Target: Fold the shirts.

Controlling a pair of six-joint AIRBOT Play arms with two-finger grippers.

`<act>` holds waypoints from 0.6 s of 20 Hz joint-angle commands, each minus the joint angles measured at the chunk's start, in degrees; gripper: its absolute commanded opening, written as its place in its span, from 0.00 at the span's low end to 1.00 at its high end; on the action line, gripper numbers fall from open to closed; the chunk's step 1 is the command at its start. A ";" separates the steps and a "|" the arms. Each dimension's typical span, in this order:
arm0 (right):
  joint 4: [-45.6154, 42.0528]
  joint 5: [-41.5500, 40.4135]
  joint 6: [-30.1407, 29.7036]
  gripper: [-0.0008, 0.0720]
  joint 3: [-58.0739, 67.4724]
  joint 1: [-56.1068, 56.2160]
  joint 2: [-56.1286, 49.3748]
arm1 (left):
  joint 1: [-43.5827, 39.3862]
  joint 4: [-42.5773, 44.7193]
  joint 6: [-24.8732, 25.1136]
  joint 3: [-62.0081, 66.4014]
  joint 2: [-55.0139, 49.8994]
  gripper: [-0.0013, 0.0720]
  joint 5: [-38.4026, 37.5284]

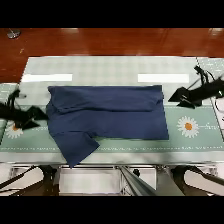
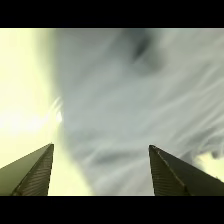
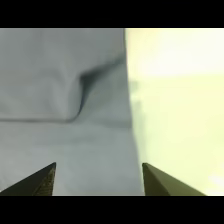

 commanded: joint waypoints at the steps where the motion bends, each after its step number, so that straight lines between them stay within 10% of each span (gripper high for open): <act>1: 8.20 -6.32 -2.58 0.86 -15.52 -1.64 12.11 | 8.13 -5.57 0.52 -12.24 5.92 0.97 1.22; 12: 13.88 -11.91 -1.79 0.86 -24.72 4.50 19.06 | -4.26 -14.78 5.31 -23.78 7.28 0.97 6.47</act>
